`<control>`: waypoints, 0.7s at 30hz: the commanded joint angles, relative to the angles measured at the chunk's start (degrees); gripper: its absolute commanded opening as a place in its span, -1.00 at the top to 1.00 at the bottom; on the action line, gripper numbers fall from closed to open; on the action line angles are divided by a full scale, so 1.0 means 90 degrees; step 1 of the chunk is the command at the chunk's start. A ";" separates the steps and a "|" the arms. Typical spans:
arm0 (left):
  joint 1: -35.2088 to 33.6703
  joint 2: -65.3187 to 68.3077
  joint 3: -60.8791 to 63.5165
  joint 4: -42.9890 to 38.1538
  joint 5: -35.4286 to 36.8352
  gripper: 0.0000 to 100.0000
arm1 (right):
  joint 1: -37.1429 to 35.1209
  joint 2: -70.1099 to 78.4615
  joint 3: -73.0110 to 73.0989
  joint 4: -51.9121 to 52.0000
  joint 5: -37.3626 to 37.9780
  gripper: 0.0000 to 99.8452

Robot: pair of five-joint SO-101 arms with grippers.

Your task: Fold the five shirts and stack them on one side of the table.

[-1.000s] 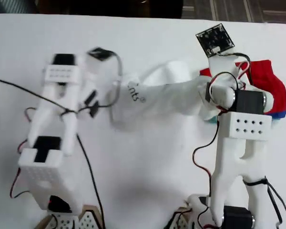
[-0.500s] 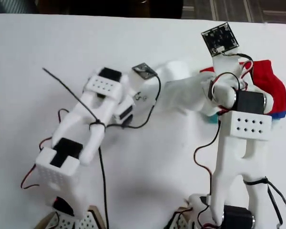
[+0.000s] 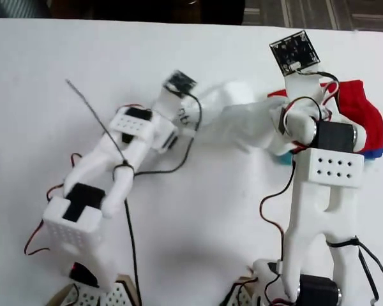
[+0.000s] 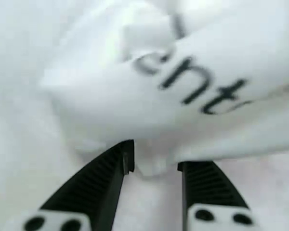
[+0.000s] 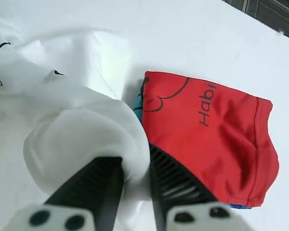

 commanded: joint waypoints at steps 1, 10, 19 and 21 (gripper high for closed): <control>-0.0274 -0.0313 -0.0024 -0.0176 0.0127 0.66 | 0.0073 -0.0230 -0.0020 0.0044 0.0010 0.96; -0.0440 -0.0371 -0.0122 0.0342 0.0127 0.66 | 0.0044 -0.0230 -0.0020 0.0044 -0.0020 0.96; 0.0107 -0.0322 -0.2388 0.3516 0.0127 0.66 | 0.0044 -0.0230 -0.0020 0.0044 -0.0029 0.96; 0.0303 -0.0313 -0.2564 0.3810 0.0117 0.66 | 0.0034 -0.0230 -0.0020 0.0034 -0.0029 0.96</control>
